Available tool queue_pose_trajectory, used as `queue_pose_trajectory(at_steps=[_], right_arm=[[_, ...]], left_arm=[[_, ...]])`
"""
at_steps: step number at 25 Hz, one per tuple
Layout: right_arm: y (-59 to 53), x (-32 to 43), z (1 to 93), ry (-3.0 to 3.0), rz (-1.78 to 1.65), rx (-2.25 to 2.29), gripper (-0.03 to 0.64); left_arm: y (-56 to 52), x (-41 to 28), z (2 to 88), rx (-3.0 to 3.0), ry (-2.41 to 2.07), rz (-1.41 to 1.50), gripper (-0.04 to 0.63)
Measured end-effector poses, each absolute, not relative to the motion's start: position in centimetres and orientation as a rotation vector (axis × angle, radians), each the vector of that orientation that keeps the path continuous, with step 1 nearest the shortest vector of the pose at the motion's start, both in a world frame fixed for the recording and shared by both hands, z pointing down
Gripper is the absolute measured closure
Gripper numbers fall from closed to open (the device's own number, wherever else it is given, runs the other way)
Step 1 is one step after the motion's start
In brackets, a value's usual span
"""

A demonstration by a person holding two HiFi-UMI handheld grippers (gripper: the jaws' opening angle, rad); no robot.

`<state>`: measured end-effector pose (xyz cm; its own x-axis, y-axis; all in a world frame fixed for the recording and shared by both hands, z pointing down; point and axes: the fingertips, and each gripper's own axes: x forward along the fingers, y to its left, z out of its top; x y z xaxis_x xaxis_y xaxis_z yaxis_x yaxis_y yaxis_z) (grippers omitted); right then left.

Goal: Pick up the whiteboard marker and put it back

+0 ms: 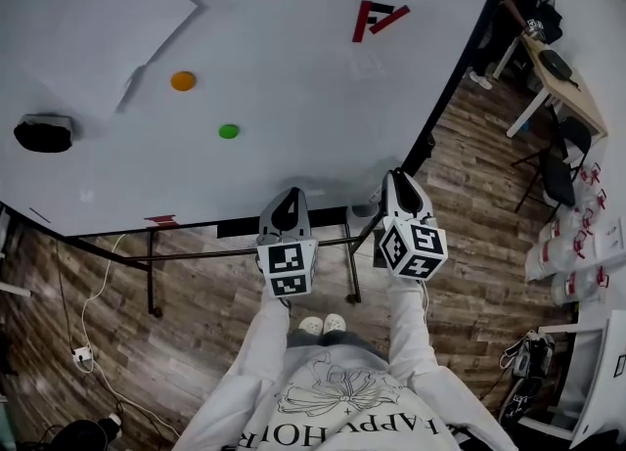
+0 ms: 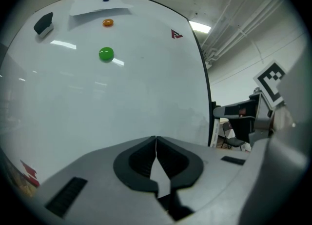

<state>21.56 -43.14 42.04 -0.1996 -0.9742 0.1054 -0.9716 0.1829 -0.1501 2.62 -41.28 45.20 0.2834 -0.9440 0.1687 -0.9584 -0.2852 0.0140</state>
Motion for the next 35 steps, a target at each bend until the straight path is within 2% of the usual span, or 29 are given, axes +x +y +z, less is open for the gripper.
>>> queue_pose_trajectory(at_steps=[15,35], right_arm=[[-42.5,21.5,40.5,2.396,-0.276,-1.936,0.553],[-44.1,21.5,45.2,2.418,-0.424,-1.949,0.554]], left_arm=[[-40.9,3.0,44.1,2.447,-1.811,0.176,0.589],[-41.4,3.3,45.4,2.426,-1.812,0.219,0.589]])
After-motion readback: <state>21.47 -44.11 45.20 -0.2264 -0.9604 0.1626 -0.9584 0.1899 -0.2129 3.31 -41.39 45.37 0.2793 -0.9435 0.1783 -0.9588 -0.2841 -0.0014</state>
